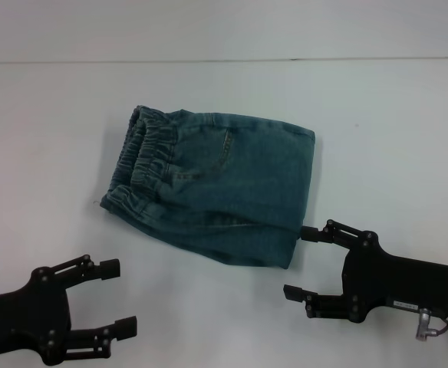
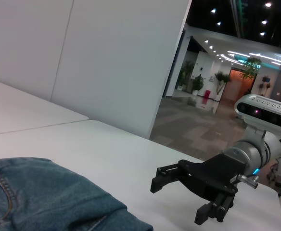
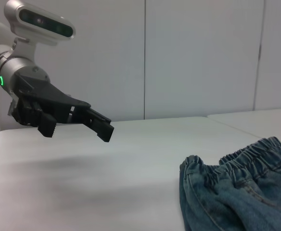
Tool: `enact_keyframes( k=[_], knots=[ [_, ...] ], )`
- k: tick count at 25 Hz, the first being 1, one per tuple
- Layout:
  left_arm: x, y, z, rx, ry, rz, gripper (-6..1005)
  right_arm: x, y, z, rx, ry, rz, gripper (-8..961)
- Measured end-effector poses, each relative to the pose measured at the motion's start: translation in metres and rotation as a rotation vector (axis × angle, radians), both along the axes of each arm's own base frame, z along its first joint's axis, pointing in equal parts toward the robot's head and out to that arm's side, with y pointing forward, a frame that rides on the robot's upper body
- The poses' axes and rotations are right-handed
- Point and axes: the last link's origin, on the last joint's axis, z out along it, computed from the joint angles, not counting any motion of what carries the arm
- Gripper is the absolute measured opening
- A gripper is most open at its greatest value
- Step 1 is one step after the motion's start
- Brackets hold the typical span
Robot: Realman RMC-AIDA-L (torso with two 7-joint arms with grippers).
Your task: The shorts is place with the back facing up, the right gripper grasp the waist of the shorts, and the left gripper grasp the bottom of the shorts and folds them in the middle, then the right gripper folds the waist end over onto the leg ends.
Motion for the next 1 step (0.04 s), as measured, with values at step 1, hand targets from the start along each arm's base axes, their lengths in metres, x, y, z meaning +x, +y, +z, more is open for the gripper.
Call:
enact_keyframes(
  k=[1],
  knots=[
    [0.0002, 0.0, -0.0004, -0.001, 0.0, 0.0, 908, -0.0003, 0.0003, -0.0001, 0.0, 0.0, 0.001, 919]
  ],
)
